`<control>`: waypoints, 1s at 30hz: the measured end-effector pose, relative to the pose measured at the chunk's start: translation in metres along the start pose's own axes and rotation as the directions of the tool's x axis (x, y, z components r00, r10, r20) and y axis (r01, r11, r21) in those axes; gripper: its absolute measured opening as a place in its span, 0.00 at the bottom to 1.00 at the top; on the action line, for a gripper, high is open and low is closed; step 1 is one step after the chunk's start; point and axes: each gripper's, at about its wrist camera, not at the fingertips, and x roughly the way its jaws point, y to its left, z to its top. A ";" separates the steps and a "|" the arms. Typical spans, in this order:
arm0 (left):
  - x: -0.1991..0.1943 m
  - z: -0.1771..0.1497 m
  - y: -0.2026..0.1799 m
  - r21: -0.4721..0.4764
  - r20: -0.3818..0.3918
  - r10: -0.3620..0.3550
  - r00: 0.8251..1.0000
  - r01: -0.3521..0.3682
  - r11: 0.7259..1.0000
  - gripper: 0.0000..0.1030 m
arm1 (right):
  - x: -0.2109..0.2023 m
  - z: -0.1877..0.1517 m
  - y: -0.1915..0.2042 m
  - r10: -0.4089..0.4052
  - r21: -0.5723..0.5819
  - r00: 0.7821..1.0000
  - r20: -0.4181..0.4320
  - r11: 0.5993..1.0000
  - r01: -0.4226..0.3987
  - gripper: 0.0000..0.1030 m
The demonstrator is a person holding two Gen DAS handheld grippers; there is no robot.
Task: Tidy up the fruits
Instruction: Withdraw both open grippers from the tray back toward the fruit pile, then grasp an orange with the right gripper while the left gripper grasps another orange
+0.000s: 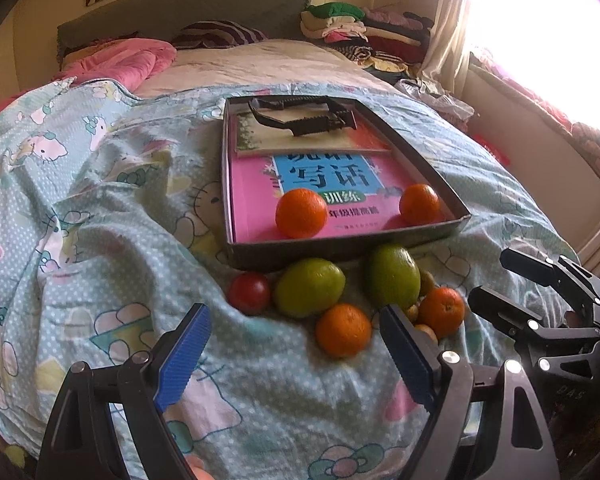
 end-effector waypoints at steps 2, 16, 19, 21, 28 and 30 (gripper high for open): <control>0.001 -0.002 -0.002 0.008 -0.006 -0.004 1.000 0.004 1.000 0.83 | 0.001 -0.001 0.001 -0.001 -0.001 1.000 -0.004 1.000 0.001 0.72; 0.009 -0.010 -0.008 0.009 -0.053 -0.038 0.998 0.039 0.999 0.83 | 0.009 -0.011 0.007 -0.005 -0.046 0.999 -0.035 0.999 0.003 0.72; 0.012 -0.012 -0.009 -0.003 -0.066 -0.056 0.996 0.056 0.998 0.82 | 0.015 -0.014 0.008 0.001 -0.061 0.999 -0.050 0.998 -0.005 0.71; 0.014 -0.014 -0.009 -0.006 -0.068 -0.059 0.996 0.058 0.998 0.79 | 0.019 -0.017 0.009 0.010 -0.068 0.998 -0.060 0.998 -0.014 0.66; 0.021 -0.016 -0.009 -0.012 -0.081 -0.067 0.994 0.066 0.998 0.69 | 0.036 -0.021 0.008 0.058 -0.057 0.994 -0.097 0.996 -0.064 0.49; 0.022 -0.017 -0.010 -0.010 -0.082 -0.069 0.994 0.068 0.998 0.67 | 0.040 -0.021 0.007 0.073 -0.049 0.992 -0.100 0.996 -0.078 0.48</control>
